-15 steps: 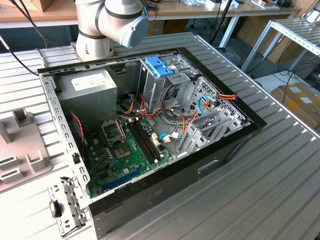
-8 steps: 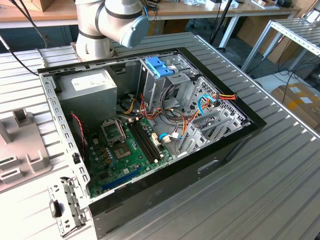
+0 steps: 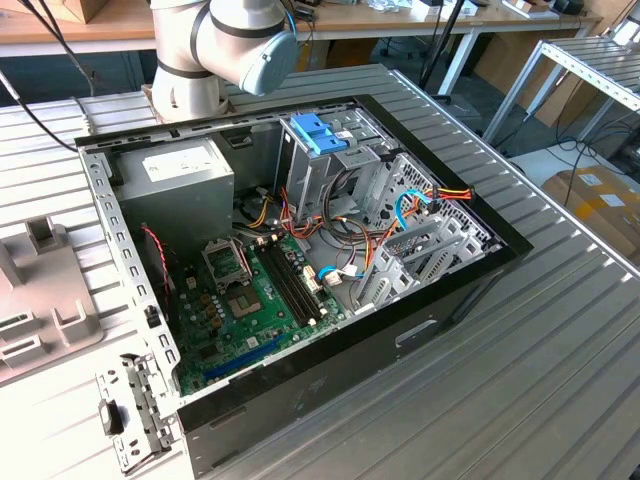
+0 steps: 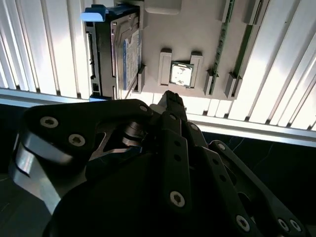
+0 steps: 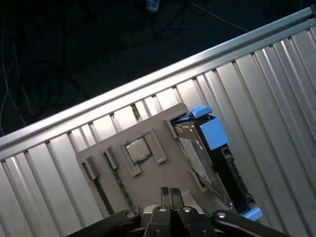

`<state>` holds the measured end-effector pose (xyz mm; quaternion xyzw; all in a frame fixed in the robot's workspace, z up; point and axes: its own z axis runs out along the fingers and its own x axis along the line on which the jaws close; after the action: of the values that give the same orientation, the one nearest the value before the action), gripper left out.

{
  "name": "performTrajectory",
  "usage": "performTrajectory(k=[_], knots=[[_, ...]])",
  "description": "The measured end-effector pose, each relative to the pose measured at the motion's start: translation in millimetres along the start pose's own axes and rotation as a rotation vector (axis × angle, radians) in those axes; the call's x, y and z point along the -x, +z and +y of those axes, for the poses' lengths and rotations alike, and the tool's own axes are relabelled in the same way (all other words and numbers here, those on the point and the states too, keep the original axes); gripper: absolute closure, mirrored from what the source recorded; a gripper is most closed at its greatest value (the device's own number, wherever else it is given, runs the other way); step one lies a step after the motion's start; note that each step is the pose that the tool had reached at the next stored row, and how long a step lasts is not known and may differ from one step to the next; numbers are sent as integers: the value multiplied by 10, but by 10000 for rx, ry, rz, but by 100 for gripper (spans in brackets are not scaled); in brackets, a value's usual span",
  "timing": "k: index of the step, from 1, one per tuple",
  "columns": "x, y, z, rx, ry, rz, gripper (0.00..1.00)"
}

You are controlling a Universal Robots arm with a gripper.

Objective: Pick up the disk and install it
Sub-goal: 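Pick up the disk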

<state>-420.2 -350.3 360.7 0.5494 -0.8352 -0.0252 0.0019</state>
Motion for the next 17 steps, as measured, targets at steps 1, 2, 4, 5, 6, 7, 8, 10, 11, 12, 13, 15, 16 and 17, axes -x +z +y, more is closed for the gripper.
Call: performTrajectory(k=[1, 2, 4, 5, 6, 7, 8, 10, 11, 12, 13, 15, 16, 17], knots=[[0, 0, 0, 3, -127, 6, 89], [0, 0, 0, 6, -232, 11, 89], [0, 0, -1, 11, -457, 20, 89], [0, 0, -1, 15, -617, 28, 89], [0, 0, -1, 19, -774, 34, 89], [0, 0, -1, 22, -879, 39, 89], [0, 0, 0, 25, -1031, 45, 89], [0, 0, 0, 31, -1258, 56, 89], [0, 0, -1, 33, -1354, 60, 89], [0, 0, -1, 36, -1477, 65, 89], [0, 0, -1, 38, -1584, 70, 89], [0, 0, 0, 44, -1780, 79, 89], [0, 0, 0, 46, -1867, 83, 89], [0, 0, 0, 48, -1969, 88, 89]])
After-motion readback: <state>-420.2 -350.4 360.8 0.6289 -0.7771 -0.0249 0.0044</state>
